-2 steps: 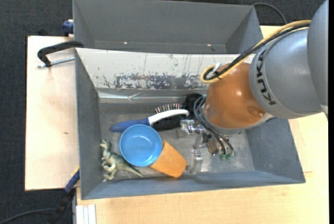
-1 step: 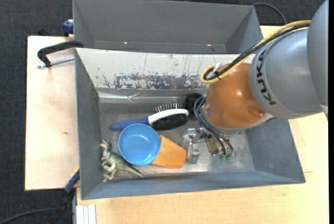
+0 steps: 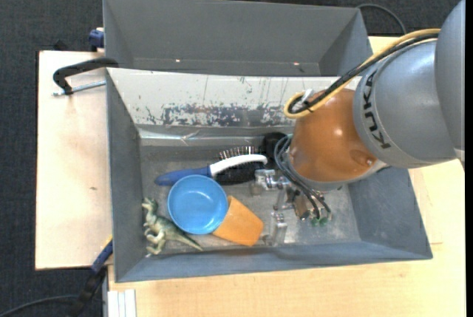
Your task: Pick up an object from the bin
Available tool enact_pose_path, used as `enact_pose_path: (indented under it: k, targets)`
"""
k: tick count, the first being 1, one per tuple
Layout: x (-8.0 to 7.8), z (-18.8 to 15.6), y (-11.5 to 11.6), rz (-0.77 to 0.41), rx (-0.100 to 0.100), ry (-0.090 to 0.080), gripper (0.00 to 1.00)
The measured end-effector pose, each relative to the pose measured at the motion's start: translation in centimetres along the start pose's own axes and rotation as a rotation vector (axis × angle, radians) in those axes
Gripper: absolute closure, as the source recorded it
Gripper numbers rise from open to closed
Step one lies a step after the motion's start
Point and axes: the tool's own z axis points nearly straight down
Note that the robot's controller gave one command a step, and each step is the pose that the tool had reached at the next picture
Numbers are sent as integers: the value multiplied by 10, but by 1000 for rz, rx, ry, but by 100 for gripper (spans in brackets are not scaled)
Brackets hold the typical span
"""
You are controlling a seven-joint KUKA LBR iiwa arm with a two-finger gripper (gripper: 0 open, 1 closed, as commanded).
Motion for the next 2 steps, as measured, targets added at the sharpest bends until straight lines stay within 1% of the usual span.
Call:
enact_pose_path:
  k: [1, 2]
  targets:
    - [-81, -43, -31, -2, 2, -14, 0]
    - [-98, -26, -58, 114, 0, -6, 0]
